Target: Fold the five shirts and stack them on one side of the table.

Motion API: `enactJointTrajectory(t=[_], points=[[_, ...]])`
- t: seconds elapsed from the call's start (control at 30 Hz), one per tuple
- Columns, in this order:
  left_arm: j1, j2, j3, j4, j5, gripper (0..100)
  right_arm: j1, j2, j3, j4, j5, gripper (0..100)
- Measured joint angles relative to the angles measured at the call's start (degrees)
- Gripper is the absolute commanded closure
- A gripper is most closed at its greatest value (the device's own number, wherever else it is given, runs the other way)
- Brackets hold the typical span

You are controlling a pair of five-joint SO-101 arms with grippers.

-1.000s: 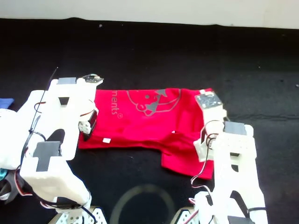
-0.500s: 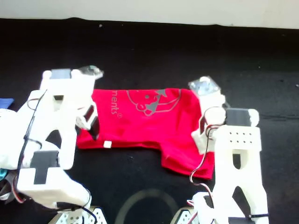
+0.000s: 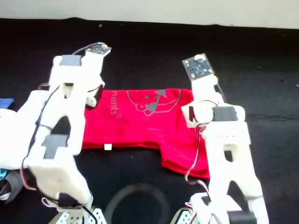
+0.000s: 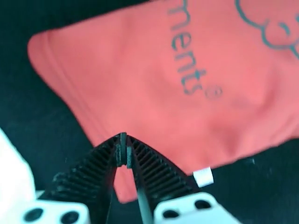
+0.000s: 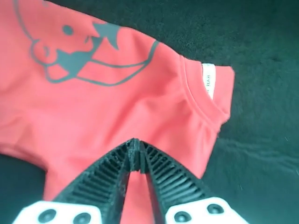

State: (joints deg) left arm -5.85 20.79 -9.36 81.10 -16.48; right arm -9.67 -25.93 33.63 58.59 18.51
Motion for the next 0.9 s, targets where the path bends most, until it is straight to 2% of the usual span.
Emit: enactJointTrajectory(t=[0.13,0.33,0.6,0.9], points=[[0.0,11.3,-9.7,-0.6,1.8,99,-0.4,12.0,-1.8,-2.5,-0.2,99.1],[0.0,23.6,-23.7,-0.6,2.1,99,0.8,30.8,-14.5,-3.0,-0.2,99.1],[-1.9,35.1,-37.7,-0.2,2.3,99,9.0,56.6,-38.0,-2.4,-0.4,99.1],[-1.9,44.2,-59.0,6.7,2.3,99,9.8,74.8,-69.6,5.6,-0.3,99.1]])
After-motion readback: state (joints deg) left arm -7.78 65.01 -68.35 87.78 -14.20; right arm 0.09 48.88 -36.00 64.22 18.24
